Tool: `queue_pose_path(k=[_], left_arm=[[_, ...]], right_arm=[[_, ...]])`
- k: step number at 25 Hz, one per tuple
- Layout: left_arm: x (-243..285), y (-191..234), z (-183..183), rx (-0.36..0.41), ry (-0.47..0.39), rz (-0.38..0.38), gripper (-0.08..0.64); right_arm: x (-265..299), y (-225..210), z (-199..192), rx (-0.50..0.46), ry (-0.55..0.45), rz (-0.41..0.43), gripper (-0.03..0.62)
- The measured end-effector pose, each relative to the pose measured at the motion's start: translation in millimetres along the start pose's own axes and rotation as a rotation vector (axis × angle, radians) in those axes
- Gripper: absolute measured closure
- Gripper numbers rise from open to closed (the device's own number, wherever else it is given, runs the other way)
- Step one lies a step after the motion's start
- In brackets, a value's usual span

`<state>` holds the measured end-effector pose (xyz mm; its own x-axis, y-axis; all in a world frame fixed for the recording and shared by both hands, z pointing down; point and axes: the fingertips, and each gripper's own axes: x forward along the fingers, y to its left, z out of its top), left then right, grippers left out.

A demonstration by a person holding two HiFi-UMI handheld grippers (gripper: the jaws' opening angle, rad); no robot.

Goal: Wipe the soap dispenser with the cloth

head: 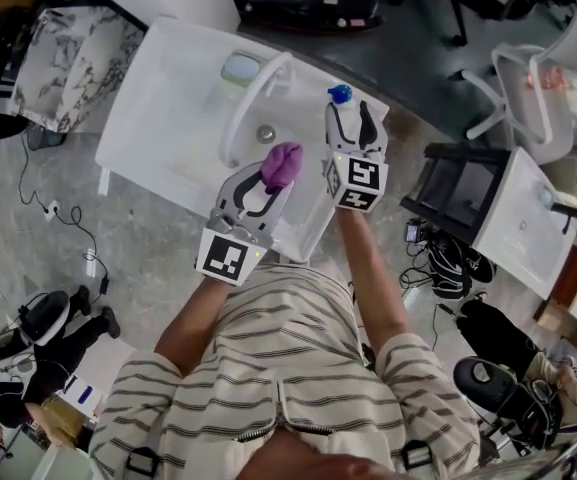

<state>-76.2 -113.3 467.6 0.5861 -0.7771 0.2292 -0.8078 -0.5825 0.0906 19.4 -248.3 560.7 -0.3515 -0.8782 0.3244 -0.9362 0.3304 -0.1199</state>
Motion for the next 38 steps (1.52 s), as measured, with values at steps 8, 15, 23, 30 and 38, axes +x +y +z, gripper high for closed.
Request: queue_pose_path(k=[8,15,23,30,38], left_arm=[[-6,-1,14,-0.001,-0.025,0.04,0.439],[-14,-5,28,0.02,-0.05,0.062,0.439],[-16,-11,41,0.018,-0.09,0.074,0.439],[-16,-15,50,0.027,-0.122,0.07,0.439],[-19,-18,55,0.05,-0.139,0.071,0.439]], right_arm=[[-41,17,36,0.003,-0.084,0.051,0.449],[-81,33,64,0.008,-0.138,0.077,0.561],[-118,44,88,-0.01,-0.182,0.086,0.595],[-141,56,98,-0.004,-0.202,0.104,0.595],[-162,67,104,-0.001,-0.217,0.118,0.595]])
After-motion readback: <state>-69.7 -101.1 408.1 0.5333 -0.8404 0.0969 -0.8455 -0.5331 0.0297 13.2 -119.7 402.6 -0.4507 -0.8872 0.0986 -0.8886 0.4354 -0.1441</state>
